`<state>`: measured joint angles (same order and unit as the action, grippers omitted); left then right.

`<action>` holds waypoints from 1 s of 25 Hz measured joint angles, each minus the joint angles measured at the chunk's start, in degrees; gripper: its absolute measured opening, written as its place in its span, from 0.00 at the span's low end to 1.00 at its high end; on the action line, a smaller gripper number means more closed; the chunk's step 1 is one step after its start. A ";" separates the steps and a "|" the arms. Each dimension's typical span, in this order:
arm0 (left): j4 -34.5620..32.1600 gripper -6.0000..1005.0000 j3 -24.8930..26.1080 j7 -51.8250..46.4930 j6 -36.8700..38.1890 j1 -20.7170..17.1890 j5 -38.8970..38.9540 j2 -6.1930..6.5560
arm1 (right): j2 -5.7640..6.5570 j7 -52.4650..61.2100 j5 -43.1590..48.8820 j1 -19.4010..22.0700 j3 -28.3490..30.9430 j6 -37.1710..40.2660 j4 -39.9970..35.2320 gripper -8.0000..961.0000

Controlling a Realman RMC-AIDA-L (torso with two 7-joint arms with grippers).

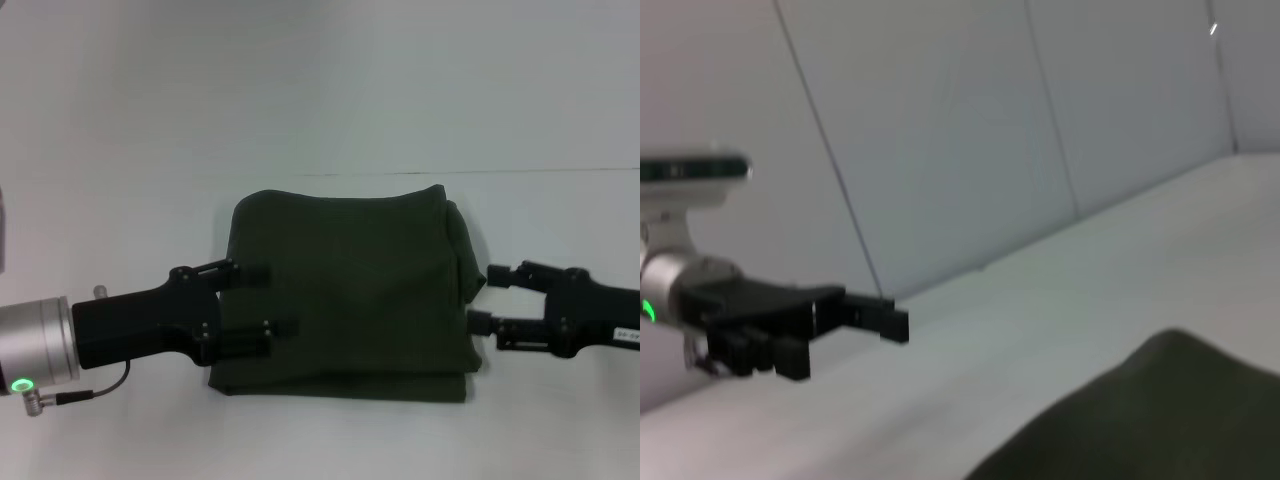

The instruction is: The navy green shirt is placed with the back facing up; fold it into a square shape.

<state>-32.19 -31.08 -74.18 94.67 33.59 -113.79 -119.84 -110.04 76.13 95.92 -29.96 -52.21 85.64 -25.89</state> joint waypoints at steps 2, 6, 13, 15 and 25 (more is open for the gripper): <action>-0.02 0.84 -0.18 0.06 0.04 0.08 -0.35 -0.01 | -0.61 -0.06 1.11 -0.51 -0.01 -0.52 -0.08 0.97; -0.05 0.84 -0.21 0.10 0.15 0.09 -0.40 0.00 | -1.01 -0.12 1.43 -0.82 0.05 -0.80 -0.42 0.96; -0.15 0.84 -0.22 0.09 0.46 0.06 -0.61 0.03 | -1.10 -0.18 1.49 -1.27 -0.16 -1.43 -0.64 0.96; -0.23 0.84 -0.27 0.08 0.70 0.13 -0.97 0.04 | -1.11 -0.19 1.51 -1.41 -0.23 -1.43 -0.64 0.96; -0.51 0.84 -0.30 -0.05 0.63 0.23 -1.92 0.05 | -1.08 -0.15 2.00 -1.75 -0.35 -1.41 -0.65 0.96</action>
<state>-32.70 -31.38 -74.23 95.30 33.81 -115.70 -119.79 -111.12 75.97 97.92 -31.71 -52.56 84.23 -26.54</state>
